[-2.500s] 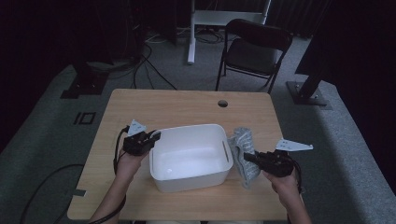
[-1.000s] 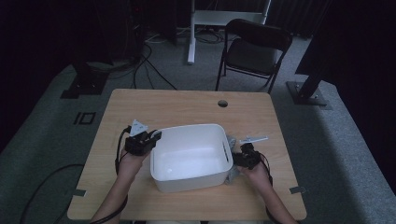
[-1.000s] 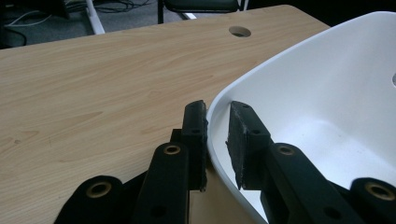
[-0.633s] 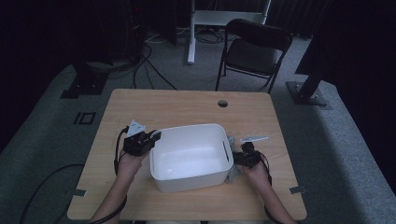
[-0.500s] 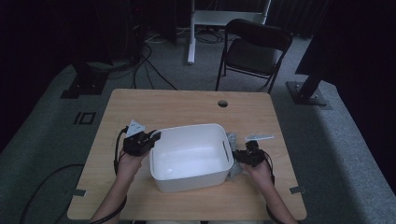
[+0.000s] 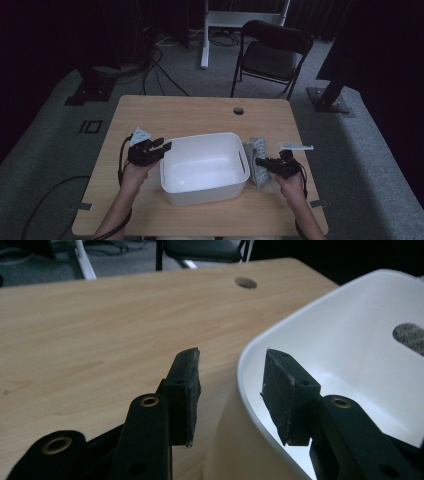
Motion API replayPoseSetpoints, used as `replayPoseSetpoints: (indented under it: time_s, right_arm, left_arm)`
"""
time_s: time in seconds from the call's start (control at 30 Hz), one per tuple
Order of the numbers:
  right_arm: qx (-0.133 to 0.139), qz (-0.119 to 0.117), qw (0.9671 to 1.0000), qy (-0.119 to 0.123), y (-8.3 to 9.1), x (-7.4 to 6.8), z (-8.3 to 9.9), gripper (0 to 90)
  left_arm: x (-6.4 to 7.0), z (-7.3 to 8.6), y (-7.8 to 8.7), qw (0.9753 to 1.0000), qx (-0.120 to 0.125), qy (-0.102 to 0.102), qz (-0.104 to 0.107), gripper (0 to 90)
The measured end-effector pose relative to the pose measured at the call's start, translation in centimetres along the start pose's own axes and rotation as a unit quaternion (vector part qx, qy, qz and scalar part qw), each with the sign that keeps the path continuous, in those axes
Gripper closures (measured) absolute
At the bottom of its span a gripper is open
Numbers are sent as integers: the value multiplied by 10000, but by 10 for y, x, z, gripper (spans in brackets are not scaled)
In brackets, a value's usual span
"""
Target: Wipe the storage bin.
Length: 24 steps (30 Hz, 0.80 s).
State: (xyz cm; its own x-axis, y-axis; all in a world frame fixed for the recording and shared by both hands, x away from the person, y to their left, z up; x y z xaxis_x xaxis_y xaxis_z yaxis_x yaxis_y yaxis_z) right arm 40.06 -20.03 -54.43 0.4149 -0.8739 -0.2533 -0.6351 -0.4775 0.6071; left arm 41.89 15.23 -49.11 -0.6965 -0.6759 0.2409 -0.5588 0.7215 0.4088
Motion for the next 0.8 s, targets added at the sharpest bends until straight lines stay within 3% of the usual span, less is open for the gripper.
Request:
replayPoseSetpoints:
  time_s: [0.13, 0.17, 0.2, 0.33, 0.4, 0.8]
  right_arm:
    - [36, 9, 10000, -27, 6, 3, 1, 780]
    - [54, -10, 10000, -68, 9, 4, 0, 780]
    - [91, 28, 9999, -65, 13, 7, 0, 780]
    - [153, 1, 9998, -105, 18, 8, -1, 779]
    - [228, -23, 9996, -136, 24, 8, -2, 779]
    - [280, -27, 9994, -199, 26, 10, -2, 778]
  left_arm:
    - [-1, -10, 9, 9996, 255, -26, 97, 539]
    - [-2, -18, 16, 9989, 409, -69, 210, 539]
    - [-3, -20, 17, 9989, 408, -95, 218, 473]
    - [-5, -25, 19, 9988, 300, -189, 327, 469]
    - [-7, -28, 17, 9981, 98, -410, 447, 450]
    - [-14, -35, 2, 9949, 3, -482, 888, 447]
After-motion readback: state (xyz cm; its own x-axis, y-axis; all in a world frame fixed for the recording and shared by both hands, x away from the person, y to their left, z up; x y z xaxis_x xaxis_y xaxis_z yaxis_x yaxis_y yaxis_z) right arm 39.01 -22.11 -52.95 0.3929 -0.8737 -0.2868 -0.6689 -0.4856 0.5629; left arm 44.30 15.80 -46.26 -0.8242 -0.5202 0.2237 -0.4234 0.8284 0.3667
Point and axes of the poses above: each handheld gripper's, and its own axes: y roughly backward along the jaws, z roughly out of its underside, x roughly to its right, the point moved 10 cm from there along -y, roughly forward along the jaws, and after that the axes turned 14 degrees about z, right-handed, at the moved point
